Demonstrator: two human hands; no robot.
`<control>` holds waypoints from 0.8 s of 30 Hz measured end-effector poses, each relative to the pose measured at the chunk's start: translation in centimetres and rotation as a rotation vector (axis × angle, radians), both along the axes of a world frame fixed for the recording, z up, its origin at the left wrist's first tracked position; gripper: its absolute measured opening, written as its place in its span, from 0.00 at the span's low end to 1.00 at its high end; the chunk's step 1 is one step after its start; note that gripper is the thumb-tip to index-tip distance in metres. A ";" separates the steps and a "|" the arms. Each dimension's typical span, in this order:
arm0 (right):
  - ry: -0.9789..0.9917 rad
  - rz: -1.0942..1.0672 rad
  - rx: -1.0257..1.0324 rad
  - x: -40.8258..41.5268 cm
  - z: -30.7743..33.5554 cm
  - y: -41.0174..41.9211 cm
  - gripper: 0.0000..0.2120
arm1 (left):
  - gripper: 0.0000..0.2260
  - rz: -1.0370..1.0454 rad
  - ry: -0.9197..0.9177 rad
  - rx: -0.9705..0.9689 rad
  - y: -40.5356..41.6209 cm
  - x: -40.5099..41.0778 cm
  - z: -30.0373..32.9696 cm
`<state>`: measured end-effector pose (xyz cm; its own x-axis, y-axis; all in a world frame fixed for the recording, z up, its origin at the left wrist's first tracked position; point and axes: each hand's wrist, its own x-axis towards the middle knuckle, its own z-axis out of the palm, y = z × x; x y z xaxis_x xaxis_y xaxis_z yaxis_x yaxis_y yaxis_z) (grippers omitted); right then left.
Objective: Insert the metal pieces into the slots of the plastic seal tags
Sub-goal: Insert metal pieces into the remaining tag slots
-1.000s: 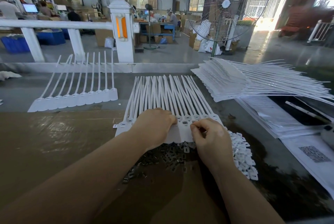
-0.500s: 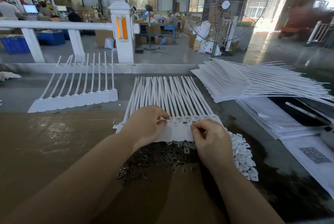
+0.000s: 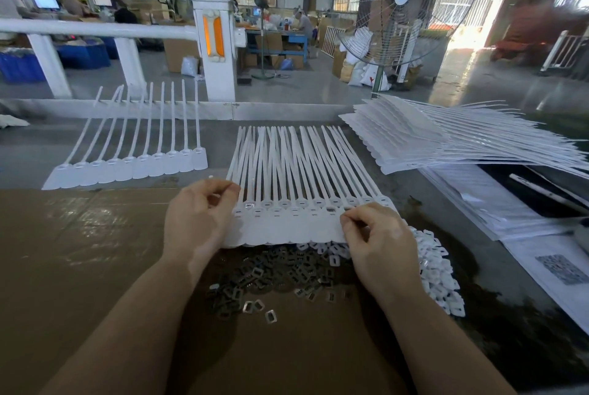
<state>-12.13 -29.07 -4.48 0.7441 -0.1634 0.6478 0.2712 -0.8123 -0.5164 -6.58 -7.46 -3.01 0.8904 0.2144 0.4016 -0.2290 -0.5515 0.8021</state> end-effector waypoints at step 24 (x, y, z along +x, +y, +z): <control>0.022 0.004 0.020 -0.4 0.3 0.3 0.03 | 0.05 -0.014 0.187 -0.025 0.3 -0.3 -0.6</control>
<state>-12.51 -28.76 -4.22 0.7591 -0.1730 0.6276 0.2628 -0.8006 -0.5385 -6.84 -7.15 -3.63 0.9520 0.2091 0.2237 -0.0825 -0.5284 0.8450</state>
